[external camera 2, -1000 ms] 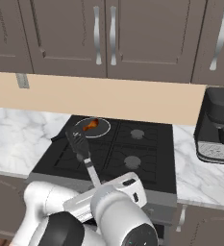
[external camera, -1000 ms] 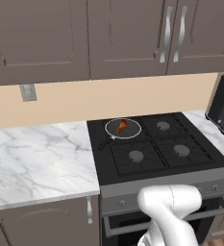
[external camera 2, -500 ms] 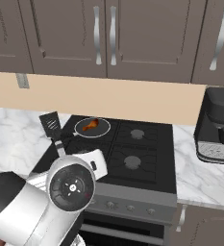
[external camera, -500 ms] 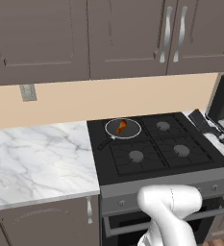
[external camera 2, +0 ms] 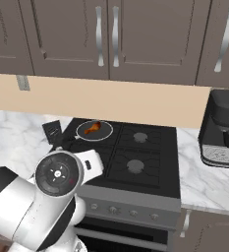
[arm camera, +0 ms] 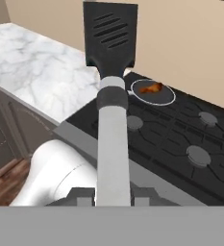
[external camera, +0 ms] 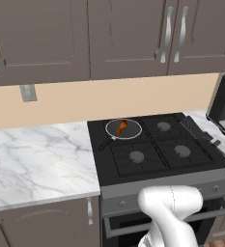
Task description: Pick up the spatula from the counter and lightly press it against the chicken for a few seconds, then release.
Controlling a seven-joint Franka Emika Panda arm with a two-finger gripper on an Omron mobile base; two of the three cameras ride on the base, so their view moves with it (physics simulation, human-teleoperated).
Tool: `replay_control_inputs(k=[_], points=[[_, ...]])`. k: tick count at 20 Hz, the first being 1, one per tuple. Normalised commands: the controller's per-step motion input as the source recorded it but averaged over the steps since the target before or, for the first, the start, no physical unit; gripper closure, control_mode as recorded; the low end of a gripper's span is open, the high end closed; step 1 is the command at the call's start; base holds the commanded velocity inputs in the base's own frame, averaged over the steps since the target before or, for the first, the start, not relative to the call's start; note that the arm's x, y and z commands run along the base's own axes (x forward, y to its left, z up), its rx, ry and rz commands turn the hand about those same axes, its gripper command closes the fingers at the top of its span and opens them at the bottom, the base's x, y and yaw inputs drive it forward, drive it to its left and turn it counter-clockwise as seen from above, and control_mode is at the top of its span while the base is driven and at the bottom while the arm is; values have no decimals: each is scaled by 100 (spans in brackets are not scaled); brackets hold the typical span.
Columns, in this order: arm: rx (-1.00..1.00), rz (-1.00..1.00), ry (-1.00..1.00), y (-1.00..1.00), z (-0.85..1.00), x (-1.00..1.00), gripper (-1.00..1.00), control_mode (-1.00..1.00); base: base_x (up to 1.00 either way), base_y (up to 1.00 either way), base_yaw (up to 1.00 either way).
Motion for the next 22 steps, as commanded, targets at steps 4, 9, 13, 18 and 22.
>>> replay_control_inputs(k=[4,9,13,18,22], points=[[-3,0,1,10,5,13,100,-100,0,0,0],[0,0,8,14,30,10,100,-100,0,0,0],[0,0,11,0,3,7,100,-100,0,0,0],[-1,-1,8,0,-11,8,100,-100,0,0,0],[0,-1,2,0,-20,4,100,-100,0,0,0]])
